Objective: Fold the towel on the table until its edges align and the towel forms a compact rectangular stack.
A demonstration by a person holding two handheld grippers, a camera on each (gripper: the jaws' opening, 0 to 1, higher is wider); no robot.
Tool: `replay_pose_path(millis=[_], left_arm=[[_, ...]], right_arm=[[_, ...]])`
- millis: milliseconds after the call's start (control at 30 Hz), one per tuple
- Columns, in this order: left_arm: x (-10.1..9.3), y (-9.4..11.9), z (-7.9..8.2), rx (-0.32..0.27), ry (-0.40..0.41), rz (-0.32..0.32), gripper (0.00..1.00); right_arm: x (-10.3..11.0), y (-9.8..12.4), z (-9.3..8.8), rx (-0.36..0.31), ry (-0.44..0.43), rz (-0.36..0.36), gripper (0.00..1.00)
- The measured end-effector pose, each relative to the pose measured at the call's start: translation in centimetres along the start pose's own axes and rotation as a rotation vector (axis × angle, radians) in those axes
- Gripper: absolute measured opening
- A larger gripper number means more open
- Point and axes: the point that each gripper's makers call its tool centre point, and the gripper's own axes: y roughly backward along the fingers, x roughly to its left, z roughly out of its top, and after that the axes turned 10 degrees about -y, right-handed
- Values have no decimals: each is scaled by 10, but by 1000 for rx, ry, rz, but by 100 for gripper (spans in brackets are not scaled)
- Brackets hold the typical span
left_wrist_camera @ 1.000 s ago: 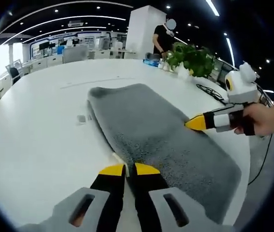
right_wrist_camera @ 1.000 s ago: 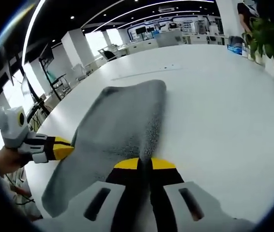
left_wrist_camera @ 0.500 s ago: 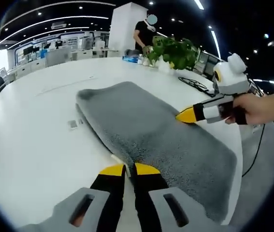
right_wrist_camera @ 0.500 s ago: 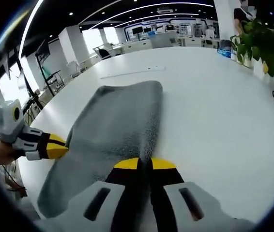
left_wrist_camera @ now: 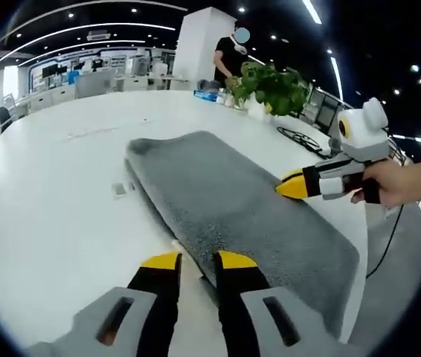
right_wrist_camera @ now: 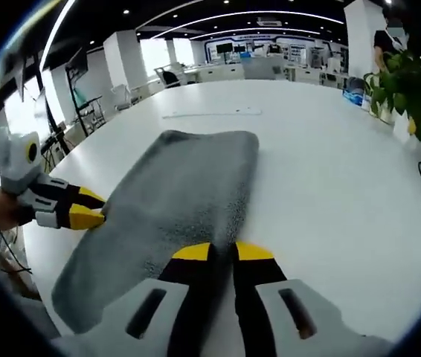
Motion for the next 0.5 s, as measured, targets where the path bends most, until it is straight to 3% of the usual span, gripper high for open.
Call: replay_pose_path(millis=[300,500], left_arm=[[-20,16,16,-37,-98,-20,28],[-31,28,18,-51,-108,-35,35]], right_arm=[[6,20,2,-15,15,49,13],[15,32,-2,-13,17,79,15]])
